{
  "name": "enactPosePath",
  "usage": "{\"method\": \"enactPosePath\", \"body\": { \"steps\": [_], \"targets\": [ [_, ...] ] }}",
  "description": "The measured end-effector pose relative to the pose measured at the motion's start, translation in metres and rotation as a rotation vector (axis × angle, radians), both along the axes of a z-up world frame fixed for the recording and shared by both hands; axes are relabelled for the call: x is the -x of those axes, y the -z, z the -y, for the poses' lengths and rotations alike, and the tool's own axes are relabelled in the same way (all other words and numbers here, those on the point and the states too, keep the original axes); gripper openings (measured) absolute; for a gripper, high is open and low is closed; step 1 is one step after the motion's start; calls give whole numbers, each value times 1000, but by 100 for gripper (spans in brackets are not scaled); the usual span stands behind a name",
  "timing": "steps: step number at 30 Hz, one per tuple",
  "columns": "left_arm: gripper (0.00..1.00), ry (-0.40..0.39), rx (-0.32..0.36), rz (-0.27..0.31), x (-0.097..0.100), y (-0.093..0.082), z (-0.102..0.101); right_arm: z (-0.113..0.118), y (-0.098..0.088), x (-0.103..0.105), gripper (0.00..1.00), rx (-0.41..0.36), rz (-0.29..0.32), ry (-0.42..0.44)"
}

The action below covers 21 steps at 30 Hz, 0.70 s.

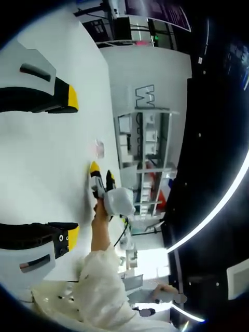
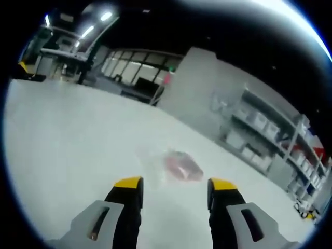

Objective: Open the resealable bag by pulling the two sides of the seal apart until the entire bag opening is separated and visibly accessible.

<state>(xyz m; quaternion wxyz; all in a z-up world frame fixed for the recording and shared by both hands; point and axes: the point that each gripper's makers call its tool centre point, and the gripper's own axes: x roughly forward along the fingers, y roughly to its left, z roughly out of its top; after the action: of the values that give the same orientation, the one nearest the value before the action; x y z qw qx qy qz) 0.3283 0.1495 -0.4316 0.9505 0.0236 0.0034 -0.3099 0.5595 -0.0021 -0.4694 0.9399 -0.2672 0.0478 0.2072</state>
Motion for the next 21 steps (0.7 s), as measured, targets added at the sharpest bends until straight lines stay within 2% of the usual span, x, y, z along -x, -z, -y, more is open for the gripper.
{"method": "enactPosePath", "body": {
  "steps": [16,21],
  "targets": [
    [85,-3,-1,-11,2,5,-1,-4,0,-10,46,31,0,-5],
    [85,-5,-2,-8,1,3,-1,-8,5,-11,45,41,-3,-12]
  ]
}}
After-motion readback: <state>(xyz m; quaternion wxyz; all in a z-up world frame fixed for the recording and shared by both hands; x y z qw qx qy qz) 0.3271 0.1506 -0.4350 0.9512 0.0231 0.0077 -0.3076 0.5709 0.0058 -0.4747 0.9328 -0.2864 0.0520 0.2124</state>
